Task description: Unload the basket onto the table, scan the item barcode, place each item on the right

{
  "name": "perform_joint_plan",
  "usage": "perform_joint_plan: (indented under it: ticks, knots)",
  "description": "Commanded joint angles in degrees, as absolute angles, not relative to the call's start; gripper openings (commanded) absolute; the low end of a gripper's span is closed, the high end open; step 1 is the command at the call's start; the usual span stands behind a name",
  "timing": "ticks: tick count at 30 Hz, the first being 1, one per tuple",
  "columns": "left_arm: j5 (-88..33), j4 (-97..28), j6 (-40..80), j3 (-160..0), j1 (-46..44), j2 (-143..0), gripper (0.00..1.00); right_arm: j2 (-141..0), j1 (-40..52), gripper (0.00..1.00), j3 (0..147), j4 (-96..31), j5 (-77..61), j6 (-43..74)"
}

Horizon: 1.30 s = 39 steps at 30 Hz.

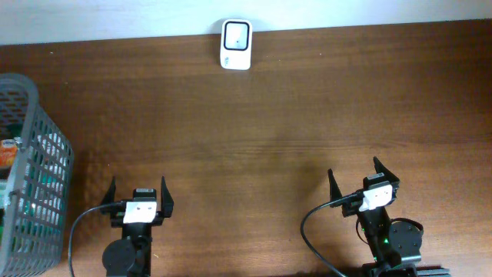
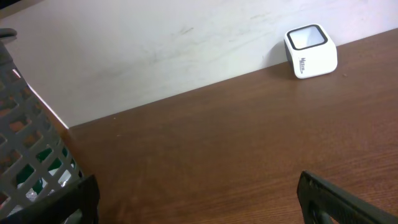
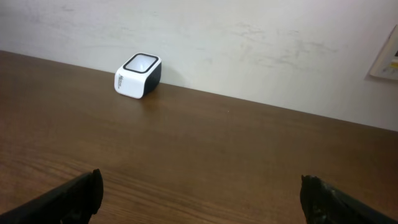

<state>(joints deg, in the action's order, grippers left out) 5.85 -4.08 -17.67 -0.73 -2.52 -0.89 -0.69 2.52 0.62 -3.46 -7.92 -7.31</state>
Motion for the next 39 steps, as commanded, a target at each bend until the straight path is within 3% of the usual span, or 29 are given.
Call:
perform_joint_plan:
  ticks: [1,14,20,27,30,36,39]
  knots:
    - [6.42,-4.14,-18.33,-0.49,-2.79,-0.34,0.99,-0.21,2.98,0.98,0.32,-3.88,-7.66,-7.07]
    - [5.32,-3.75,-18.06,-0.51,-2.79,-0.4,0.99,-0.21,2.98,0.98,0.32,-3.88,-7.66,-7.07]
    - [5.34,-0.95,-3.14,-2.46,-2.79,-0.47,0.99,-0.21,2.98,0.98,0.32,-3.88,-7.66,-7.07]
    - [-0.73,-1.63,-2.98,-19.99,-2.79,-17.1,0.99,-0.21,2.98,0.98,0.32,-3.88,-7.66,-7.07]
    - [-3.77,-8.51,-2.98,-33.56,-2.79,-30.81,0.99,-0.21,2.98,0.98,0.32,-3.86,-7.66,-7.05]
    - [-13.52,-44.45,-3.01,-77.36,-2.79,-62.96,0.99,-0.21,2.98,0.99,0.32,-3.88,-7.66,-7.07]
    - [-13.69,-54.11,-3.03,-87.0,-2.83,-70.3,0.99,-0.21,2.98,0.98,0.32,-3.88,-7.66,-7.05]
